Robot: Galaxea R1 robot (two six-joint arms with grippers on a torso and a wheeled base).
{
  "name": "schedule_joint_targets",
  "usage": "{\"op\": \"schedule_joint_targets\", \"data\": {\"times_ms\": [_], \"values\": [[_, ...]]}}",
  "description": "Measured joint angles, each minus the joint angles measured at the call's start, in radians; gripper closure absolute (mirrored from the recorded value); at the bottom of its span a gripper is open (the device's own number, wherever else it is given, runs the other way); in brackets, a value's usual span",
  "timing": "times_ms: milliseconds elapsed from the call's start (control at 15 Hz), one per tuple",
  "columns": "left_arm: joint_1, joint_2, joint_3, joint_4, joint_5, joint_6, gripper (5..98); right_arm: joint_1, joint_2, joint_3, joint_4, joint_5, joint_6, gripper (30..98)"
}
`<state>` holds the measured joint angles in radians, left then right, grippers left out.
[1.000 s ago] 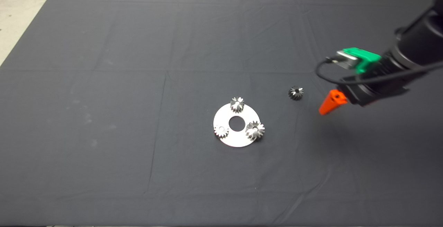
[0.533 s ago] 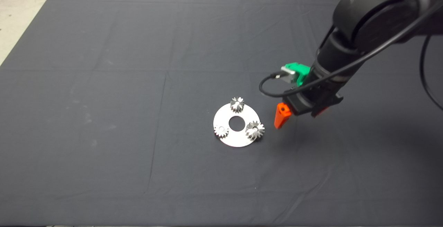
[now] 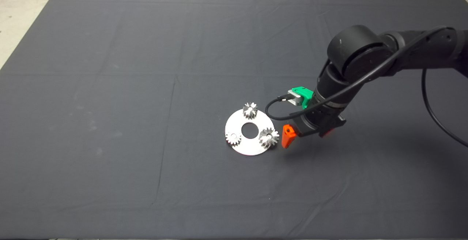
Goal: Remove an incorrectly installed larger gear and replace it with the correct smaller gear
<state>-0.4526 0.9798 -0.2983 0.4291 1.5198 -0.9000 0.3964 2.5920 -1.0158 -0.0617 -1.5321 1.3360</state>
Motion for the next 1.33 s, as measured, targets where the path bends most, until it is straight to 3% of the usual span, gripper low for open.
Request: {"op": "schedule_joint_targets", "data": {"times_ms": [733, 867, 1333], "values": [[0.0, -0.006, 0.0, 0.0, -0.013, -0.01, 43.9, 0.016, 0.168, -0.008, -0.16, 0.006, 0.001, 30.8], [0.0, -0.006, 0.0, 0.0, -0.027, -0.012, 43.9, 0.002, 0.17, -0.043, -0.181, 0.001, 0.0, 30.8], [0.0, -0.014, 0.0, 0.0, -0.031, -0.016, 43.9, -0.094, 0.218, -0.171, -0.225, 0.001, -0.025, 30.8]]}}
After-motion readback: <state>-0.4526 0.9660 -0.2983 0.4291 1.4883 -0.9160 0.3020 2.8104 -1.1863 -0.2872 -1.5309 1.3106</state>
